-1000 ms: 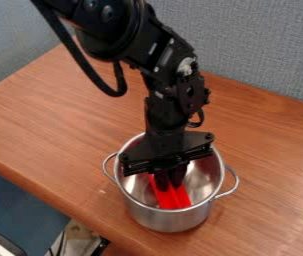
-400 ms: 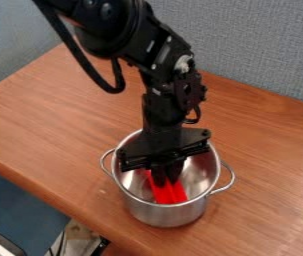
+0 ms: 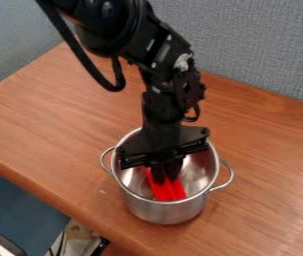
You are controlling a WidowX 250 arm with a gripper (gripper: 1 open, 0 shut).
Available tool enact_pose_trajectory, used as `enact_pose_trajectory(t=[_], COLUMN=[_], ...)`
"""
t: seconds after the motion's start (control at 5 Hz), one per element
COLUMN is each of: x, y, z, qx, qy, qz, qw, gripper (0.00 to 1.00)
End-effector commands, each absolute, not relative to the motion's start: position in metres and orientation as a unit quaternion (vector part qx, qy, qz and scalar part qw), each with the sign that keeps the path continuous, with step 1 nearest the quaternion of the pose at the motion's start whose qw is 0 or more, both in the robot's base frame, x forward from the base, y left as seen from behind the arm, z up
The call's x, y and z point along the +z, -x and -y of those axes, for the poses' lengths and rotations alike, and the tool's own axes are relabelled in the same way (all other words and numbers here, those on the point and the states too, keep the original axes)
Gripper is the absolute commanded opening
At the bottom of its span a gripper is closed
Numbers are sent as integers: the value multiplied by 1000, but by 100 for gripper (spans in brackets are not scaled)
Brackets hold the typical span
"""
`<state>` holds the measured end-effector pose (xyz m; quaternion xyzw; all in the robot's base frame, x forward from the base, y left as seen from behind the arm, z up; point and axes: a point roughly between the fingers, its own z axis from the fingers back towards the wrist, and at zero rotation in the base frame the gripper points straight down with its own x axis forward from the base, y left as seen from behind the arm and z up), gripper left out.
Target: Move the red object from the metal pot to the table
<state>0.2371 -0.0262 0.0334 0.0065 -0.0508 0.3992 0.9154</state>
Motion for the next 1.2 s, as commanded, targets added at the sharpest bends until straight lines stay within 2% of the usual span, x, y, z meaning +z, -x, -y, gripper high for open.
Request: enact_pose_trajectory(t=[0.0,1.0], x=[31,20], y=[-240,-235], z=[17,17], qx=[401,390], qy=[-15,-33], qz=[53,49], qw=[915,919], gripper=[0,0])
